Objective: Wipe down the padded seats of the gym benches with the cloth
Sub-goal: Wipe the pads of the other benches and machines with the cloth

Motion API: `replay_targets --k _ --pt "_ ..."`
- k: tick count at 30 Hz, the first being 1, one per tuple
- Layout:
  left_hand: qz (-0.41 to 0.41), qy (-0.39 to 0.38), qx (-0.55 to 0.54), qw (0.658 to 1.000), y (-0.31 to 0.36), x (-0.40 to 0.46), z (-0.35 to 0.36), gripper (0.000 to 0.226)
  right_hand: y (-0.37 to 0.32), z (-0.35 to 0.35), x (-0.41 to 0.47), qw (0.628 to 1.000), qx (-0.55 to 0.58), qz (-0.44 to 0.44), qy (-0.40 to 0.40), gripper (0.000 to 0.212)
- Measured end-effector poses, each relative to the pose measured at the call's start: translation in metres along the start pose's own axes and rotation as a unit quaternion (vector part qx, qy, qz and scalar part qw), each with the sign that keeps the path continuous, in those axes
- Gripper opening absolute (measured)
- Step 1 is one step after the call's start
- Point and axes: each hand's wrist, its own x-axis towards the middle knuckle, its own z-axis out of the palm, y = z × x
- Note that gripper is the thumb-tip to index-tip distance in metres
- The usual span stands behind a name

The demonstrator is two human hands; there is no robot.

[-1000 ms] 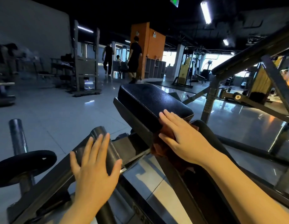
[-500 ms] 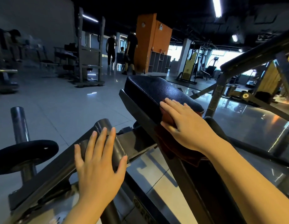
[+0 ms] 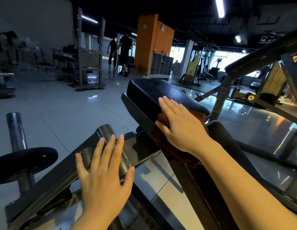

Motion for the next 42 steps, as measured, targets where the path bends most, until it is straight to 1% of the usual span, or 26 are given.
replay_targets --k 4,6,8,10,12,14,16,19,20,22,24,25,27,28,30,32,33,34,37,39,40,42 --pt "-0.003 -0.004 0.007 1.000 -0.001 -0.001 -0.001 0.081 0.000 -0.005 0.031 0.997 0.073 0.022 -0.028 0.072" --pt "-0.009 -0.011 0.008 1.000 -0.001 -0.002 -0.003 0.080 -0.003 -0.007 0.022 0.997 0.070 0.044 -0.008 0.076" --pt "-0.016 -0.016 0.012 1.000 0.000 -0.002 -0.005 0.079 -0.006 -0.006 0.000 0.996 0.037 0.076 0.016 0.077" --pt "-0.017 -0.019 0.022 0.999 0.003 -0.002 -0.003 0.079 -0.002 -0.006 -0.015 0.994 0.033 0.109 0.007 0.075" --pt "-0.015 -0.023 0.031 0.999 0.003 -0.002 -0.001 0.080 0.005 -0.007 -0.009 0.989 0.071 0.132 -0.017 0.073" --pt "-0.012 -0.021 0.034 0.999 0.002 0.000 0.001 0.082 0.018 -0.006 0.011 0.978 0.114 0.172 -0.016 0.075" --pt "-0.006 -0.013 0.033 0.999 0.001 -0.001 0.002 0.084 0.038 -0.001 0.038 0.967 0.131 0.217 -0.022 0.078" --pt "0.002 0.001 0.029 1.000 -0.001 0.002 0.003 0.084 0.076 0.006 0.072 0.950 0.122 0.282 -0.052 0.084" --pt "0.002 0.002 0.029 1.000 -0.002 0.003 0.003 0.083 0.085 0.008 0.078 0.945 0.114 0.303 -0.052 0.085" --pt "-0.001 0.001 0.022 1.000 -0.003 0.004 0.002 0.083 0.092 0.009 0.078 0.940 0.101 0.326 -0.022 0.085" --pt "-0.004 0.002 0.015 1.000 -0.004 0.003 0.002 0.083 0.087 0.010 0.068 0.944 0.119 0.307 0.027 0.083" --pt "-0.005 0.003 0.011 1.000 -0.003 0.003 0.002 0.083 0.083 0.009 0.062 0.944 0.143 0.294 0.037 0.081" --pt "-0.008 0.000 0.009 1.000 -0.002 0.002 0.002 0.082 0.073 0.007 0.048 0.947 0.175 0.268 0.017 0.077" --pt "-0.010 -0.002 0.009 1.000 -0.002 0.002 0.001 0.081 0.070 0.006 0.040 0.951 0.170 0.257 -0.001 0.073" --pt "-0.013 -0.001 0.002 1.000 -0.002 0.000 0.000 0.079 0.065 0.001 0.024 0.962 0.159 0.221 -0.011 0.060" --pt "-0.012 0.001 -0.001 1.000 0.000 -0.001 -0.002 0.079 0.059 -0.002 0.004 0.967 0.173 0.189 0.004 0.040" --pt "-0.011 0.001 0.001 1.000 0.000 -0.002 -0.002 0.079 0.054 -0.004 -0.011 0.965 0.189 0.179 0.011 0.033" --pt "-0.011 0.001 0.004 1.000 0.001 -0.002 -0.003 0.078 0.049 -0.003 -0.030 0.962 0.204 0.182 0.015 0.032" --pt "-0.003 -0.011 0.024 1.000 0.001 -0.002 -0.003 0.078 0.027 0.002 -0.105 0.947 0.211 0.236 0.046 0.048" --pt "0.000 -0.019 0.031 0.999 0.002 -0.002 -0.002 0.079 0.013 0.008 -0.156 0.936 0.219 0.275 0.027 0.054" --pt "0.002 -0.021 0.030 0.999 0.003 -0.003 -0.002 0.078 0.007 0.011 -0.177 0.930 0.225 0.291 0.013 0.060" --pt "0.015 -0.019 0.032 0.999 0.007 -0.006 -0.001 0.075 0.005 0.014 -0.195 0.931 0.200 0.306 -0.017 0.078"
